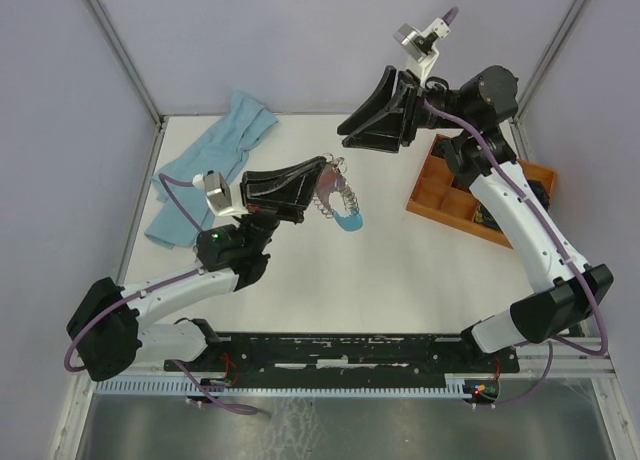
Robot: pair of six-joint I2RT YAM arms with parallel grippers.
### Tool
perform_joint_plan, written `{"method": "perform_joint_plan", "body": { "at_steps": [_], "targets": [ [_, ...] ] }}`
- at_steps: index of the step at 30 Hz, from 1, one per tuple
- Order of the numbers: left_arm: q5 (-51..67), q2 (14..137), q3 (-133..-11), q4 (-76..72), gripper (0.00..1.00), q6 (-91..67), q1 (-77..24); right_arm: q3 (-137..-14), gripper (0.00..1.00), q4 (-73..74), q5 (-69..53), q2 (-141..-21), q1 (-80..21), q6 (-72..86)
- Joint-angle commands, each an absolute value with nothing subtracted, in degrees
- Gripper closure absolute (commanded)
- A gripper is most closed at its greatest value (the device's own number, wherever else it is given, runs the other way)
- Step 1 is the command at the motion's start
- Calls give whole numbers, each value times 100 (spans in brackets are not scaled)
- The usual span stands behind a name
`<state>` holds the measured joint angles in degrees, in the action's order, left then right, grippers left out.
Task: Remove the keys from the keyring
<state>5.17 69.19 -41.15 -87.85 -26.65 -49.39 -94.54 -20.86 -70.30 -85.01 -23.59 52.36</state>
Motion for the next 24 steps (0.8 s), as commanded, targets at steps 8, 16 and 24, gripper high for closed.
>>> {"method": "perform_joint_plan", "body": {
  "at_steps": [8, 16, 24],
  "targets": [
    [666, 6987, -4500, -9904, 97, -3047, -4965, -9523, 51, -1382, -7107, -8204, -2795, 4383],
    [676, 6958, -4478, -9904, 97, -3059, -4961, -9517, 60, -1168, -7117, -8141, -2821, 4190],
    [618, 6935, -4423, -9905, 97, -3045, -4965, -9523, 78, -1160, -7210, -8120, -2830, 4067]
  ]
}}
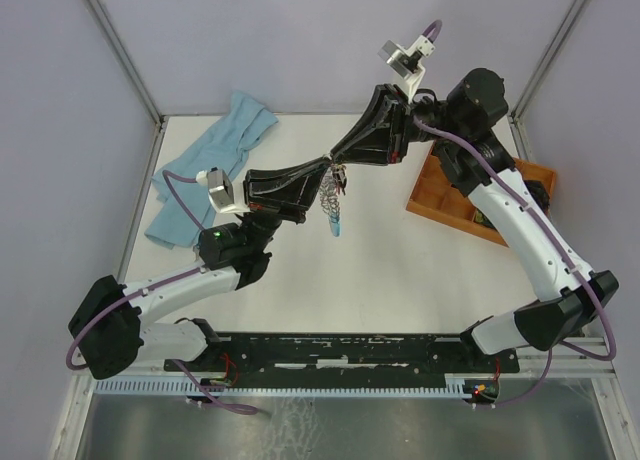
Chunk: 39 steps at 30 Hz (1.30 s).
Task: Remove the keys from the keyring
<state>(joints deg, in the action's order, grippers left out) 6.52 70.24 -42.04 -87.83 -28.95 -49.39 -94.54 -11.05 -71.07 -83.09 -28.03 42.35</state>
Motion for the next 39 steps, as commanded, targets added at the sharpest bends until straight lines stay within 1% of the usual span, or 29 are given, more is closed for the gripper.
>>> {"method": "perform_joint_plan", "body": {
  "at_steps": [1, 4, 6, 8, 12, 13, 16, 19, 23, 25, 27, 30, 33, 35, 39],
  "targets": [
    [611, 6941, -4421, -9901, 97, -3042, -4966, -9527, 83, -1152, -7229, -8114, -2830, 4036],
    [578, 6968, -4403, -9902, 97, -3032, -4959, -9536, 94, -1061, -7289, -8096, -2848, 3871],
    [556, 6993, -4390, -9898, 97, -3032, -4966, -9569, 98, -780, -7297, -8066, -2859, 3573],
    [515, 7015, -4353, -9897, 97, -3023, -4961, -9684, 99, -98, -7240, -8028, -2856, 2961],
    [537, 6983, -4259, -9701, 97, -2927, -4967, -10069, 99, 1811, -6923, -7948, -2864, 1280],
    [559, 6954, -4203, -9551, 95, -2900, -4965, -10127, 99, 2068, -6868, -7920, -2857, 1049],
    [584, 6735, -3961, -9246, 80, -2796, -4956, -10121, 99, 2741, -6698, -7836, -2861, 431],
    [567, 6417, -3630, -8835, 68, -2594, -4956, -10050, 99, 3161, -6524, -7797, -2849, -88],
    [571, 5953, -3250, -8132, 59, -2294, -4957, -9978, 99, 3487, -6357, -7788, -2843, -494],
    [635, 5665, -3121, -7581, 53, -2023, -4935, -10101, 99, 4042, -6144, -7814, -2840, -1020],
    [734, 5362, -3074, -6793, 49, -1688, -4924, -10379, 99, 4919, -5859, -7889, -2842, -1839],
    [962, 4999, -3218, -5068, 48, -1101, -4905, -11187, 99, 6768, -5146, -8219, -2915, -3369],
    [1304, 4824, -3359, -4009, 43, -625, -4881, -11875, 99, 8273, -4061, -8638, -3171, -4500],
    [1503, 4796, -3384, -3688, 40, -455, -4853, -11948, 99, 8767, -3182, -8720, -3455, -4857],
    [1829, 5010, -3377, -3698, 40, -346, -4742, -11742, 99, 9335, -1664, -8726, -4042, -5202]
  ]
}}
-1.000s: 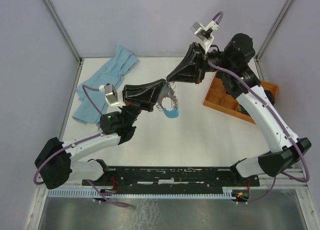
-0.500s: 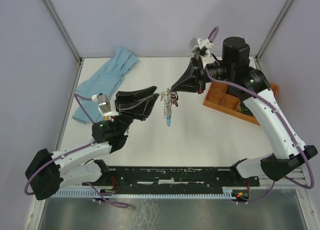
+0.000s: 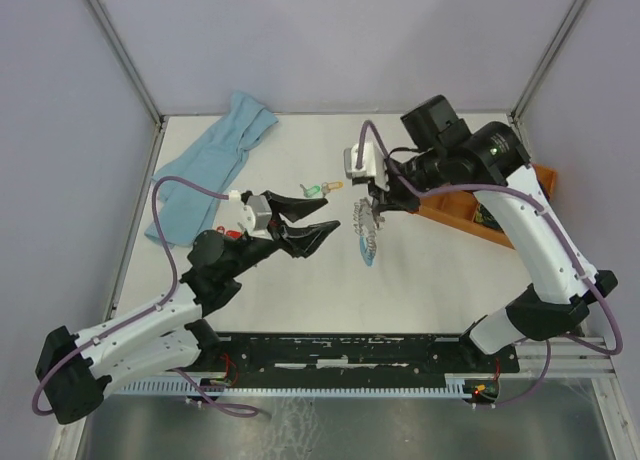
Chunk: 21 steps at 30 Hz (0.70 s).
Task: Remove the keys from the keyring
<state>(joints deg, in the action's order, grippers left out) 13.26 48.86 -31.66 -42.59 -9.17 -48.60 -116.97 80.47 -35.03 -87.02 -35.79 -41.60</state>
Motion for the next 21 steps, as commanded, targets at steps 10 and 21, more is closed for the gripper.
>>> {"method": "perform_joint_plan", "body": {
  "at_steps": [10, 21],
  "targets": [
    [2922, 6681, -2425, -8052, 48, -1167, -4638, -11593, 99, 9809, -343, -8813, -4511, -5466],
    [2268, 8236, -2915, -9509, 50, -712, -5188, -11876, 99, 10088, -518, -9147, -4649, -5468]
  ]
}}
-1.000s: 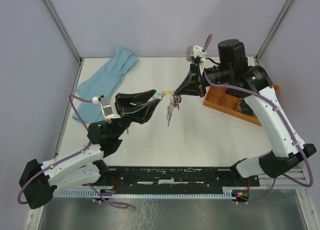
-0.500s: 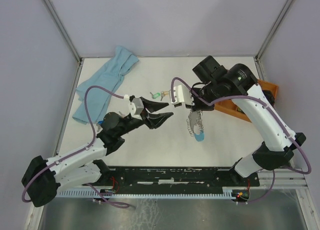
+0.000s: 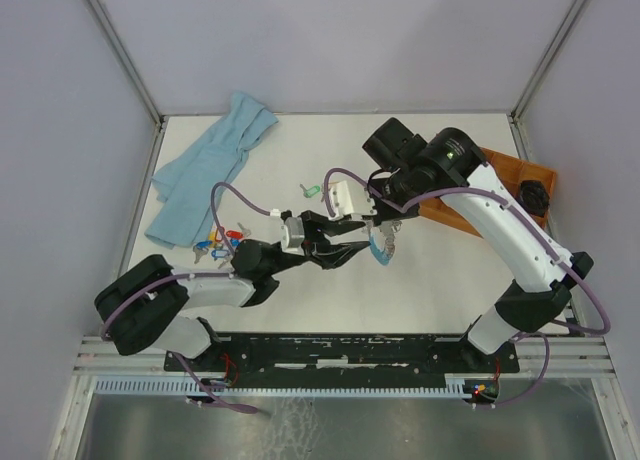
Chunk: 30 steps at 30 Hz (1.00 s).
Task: Remove the keys from the keyring
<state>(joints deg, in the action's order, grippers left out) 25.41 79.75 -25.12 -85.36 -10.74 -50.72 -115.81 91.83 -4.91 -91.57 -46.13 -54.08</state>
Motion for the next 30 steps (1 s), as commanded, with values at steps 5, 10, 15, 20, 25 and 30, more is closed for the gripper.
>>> {"method": "perform_joint_plan", "body": {
  "at_steps": [5, 10, 15, 20, 25, 30],
  "targets": [
    [1941, 8545, -3009, -9582, 55, -521, -5208, -11925, 99, 10089, -727, -9161, -4649, -5449],
    [1899, 8780, -3177, -9583, 60, -463, -5206, -11938, 99, 10090, -879, -9163, -4649, -5449],
    [1850, 8976, -3340, -9590, 62, -456, -5208, -11897, 99, 10089, -1002, -9154, -4649, -5449],
    [1869, 9093, -3435, -9588, 67, -457, -5207, -11876, 99, 10090, -1052, -9128, -4649, -5450],
    [1982, 9140, -3490, -9582, 72, -500, -5206, -11861, 99, 10083, -1086, -9109, -4649, -5462],
    [2058, 9187, -3530, -9588, 75, -549, -5205, -11861, 99, 10089, -1131, -9114, -4649, -5467]
  ]
}}
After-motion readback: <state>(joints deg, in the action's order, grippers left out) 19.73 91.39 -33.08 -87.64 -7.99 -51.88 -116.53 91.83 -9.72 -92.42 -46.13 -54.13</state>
